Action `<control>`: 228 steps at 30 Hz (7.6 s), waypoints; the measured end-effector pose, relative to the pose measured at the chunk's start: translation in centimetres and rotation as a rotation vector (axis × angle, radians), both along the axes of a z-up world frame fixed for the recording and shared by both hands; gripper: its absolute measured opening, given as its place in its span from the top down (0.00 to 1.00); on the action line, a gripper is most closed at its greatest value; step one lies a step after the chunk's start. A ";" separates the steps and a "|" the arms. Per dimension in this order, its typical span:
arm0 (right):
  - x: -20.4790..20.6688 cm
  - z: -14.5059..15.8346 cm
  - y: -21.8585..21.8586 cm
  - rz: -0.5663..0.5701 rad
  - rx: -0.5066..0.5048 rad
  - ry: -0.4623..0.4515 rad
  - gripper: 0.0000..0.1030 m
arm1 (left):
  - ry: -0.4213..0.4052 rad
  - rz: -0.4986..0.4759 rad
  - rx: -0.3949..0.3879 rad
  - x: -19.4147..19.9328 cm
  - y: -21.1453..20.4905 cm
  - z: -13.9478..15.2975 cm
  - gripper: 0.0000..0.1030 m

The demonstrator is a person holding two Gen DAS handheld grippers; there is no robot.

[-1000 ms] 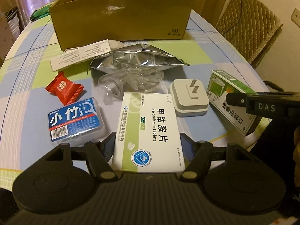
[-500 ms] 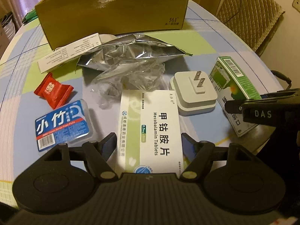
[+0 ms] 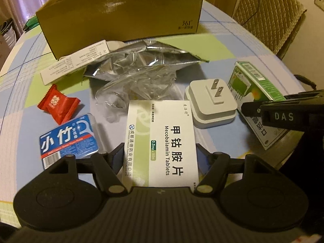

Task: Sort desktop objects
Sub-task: 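Grasp and lift the white Mecobalamin box with the left tool while the right tool holds the green box, then carry both boxes into the cardboard box and open both tools, then withdraw both tools from the cardboard box back over the table items, then grasp the blue floss-pick box with the left tool while the right tool grasps the white plug, then lift and carry the floss box and plug over the cardboard box with both tools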

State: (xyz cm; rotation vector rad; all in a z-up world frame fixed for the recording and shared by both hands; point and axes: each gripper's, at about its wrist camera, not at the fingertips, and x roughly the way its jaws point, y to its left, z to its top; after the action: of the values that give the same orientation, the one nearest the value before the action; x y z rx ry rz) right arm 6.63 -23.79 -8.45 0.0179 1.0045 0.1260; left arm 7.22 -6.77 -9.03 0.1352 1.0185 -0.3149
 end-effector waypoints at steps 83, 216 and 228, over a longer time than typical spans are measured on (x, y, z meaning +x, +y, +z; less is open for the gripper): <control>25.0 9.7 6.5 0.109 0.163 -0.342 0.55 | -0.318 0.202 -0.144 22.3 8.0 12.0 0.23; 1.3 -3.2 5.5 0.124 -0.055 -0.112 0.36 | 0.033 0.296 0.009 3.9 8.2 -1.7 0.15; 0.8 -3.0 4.7 0.104 -0.062 -0.117 0.37 | 0.022 0.239 0.013 3.4 7.9 -1.5 0.16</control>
State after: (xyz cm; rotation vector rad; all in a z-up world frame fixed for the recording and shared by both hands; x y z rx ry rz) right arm 7.44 -19.12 -11.49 -0.0975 0.8919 0.1890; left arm 10.60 1.18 -10.53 0.0213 1.0474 -0.0920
